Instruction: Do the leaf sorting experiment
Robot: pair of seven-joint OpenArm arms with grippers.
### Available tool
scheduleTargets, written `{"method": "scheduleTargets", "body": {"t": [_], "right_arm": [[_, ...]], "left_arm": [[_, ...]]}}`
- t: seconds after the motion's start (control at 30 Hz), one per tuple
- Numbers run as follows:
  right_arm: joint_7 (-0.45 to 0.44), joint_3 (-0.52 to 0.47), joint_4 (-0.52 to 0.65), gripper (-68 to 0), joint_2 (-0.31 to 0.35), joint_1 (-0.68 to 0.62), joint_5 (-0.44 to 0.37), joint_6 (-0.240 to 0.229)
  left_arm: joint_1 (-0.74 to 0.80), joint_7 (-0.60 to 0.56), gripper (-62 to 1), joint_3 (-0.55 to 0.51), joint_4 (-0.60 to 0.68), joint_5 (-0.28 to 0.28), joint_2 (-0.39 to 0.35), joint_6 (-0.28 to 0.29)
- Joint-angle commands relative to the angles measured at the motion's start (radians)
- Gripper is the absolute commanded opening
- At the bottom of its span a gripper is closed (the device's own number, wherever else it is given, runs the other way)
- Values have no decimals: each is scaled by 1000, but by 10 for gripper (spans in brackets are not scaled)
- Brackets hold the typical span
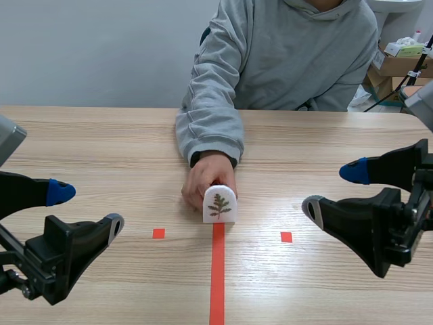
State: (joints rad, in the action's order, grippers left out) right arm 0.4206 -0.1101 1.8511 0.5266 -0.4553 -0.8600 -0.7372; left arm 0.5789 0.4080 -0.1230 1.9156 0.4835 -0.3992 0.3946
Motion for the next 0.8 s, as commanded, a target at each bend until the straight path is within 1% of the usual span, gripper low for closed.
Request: {"method": "scheduleTargets", "body": {"t": [0.0,0.37,0.53,0.77], "right_arm": [[-15,-15,1,-118,10,6,-7,-8],[-15,-15,1,-118,11,6,-6,-8],[-6,-15,1,-118,11,6,23,-8],[8,-15,1,-118,11,6,23,-8]], "left_arm": [[0,-14,-67,-1,23,7,2,1],[0,-14,-67,-1,23,7,2,1],[0,-14,-67,-1,23,7,2,1],[0,-14,-67,-1,23,6,2,1]]}}
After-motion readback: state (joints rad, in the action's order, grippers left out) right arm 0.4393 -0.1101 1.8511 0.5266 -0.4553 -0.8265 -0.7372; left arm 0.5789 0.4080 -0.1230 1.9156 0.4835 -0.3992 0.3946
